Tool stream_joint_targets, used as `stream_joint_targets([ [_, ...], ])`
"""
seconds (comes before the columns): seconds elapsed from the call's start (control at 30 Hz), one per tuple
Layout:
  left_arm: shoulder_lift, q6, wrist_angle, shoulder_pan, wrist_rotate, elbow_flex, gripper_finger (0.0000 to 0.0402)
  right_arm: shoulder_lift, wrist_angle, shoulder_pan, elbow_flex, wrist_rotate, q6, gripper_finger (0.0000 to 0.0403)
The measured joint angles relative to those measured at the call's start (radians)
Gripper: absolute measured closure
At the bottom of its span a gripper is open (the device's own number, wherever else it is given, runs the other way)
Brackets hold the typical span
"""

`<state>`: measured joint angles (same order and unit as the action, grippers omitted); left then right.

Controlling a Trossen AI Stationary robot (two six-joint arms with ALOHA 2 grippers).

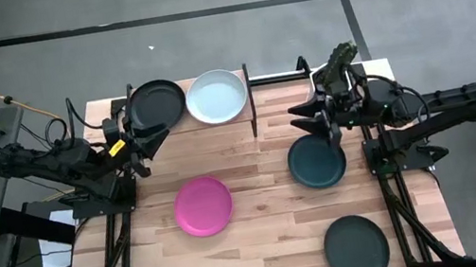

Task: Place and stack plates onto a shelf
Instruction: Stack the pink plate on the top of the black plate on the shelf

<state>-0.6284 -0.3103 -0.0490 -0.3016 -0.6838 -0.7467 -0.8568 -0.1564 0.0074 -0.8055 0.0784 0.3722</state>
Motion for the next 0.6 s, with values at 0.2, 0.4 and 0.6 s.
stream_joint_targets([
  [0.2, 0.000, 0.000, 0.000, 0.000, -0.001, 0.000, 0.0287, 0.000, 0.002, 0.000, 0.000, 0.000, -0.015, 0.0224],
  [0.4, 0.000, 0.000, 0.000, 0.000, -0.001, 0.000, 0.0287, 0.000, 0.002, 0.000, -0.001, 0.000, -0.015, 0.0224],
  [0.6, -0.003, 0.000, 0.001, 0.000, -0.001, 0.000, 0.0287, 0.000, 0.002, 0.000, -0.001, 0.001, -0.009, 0.0224],
])
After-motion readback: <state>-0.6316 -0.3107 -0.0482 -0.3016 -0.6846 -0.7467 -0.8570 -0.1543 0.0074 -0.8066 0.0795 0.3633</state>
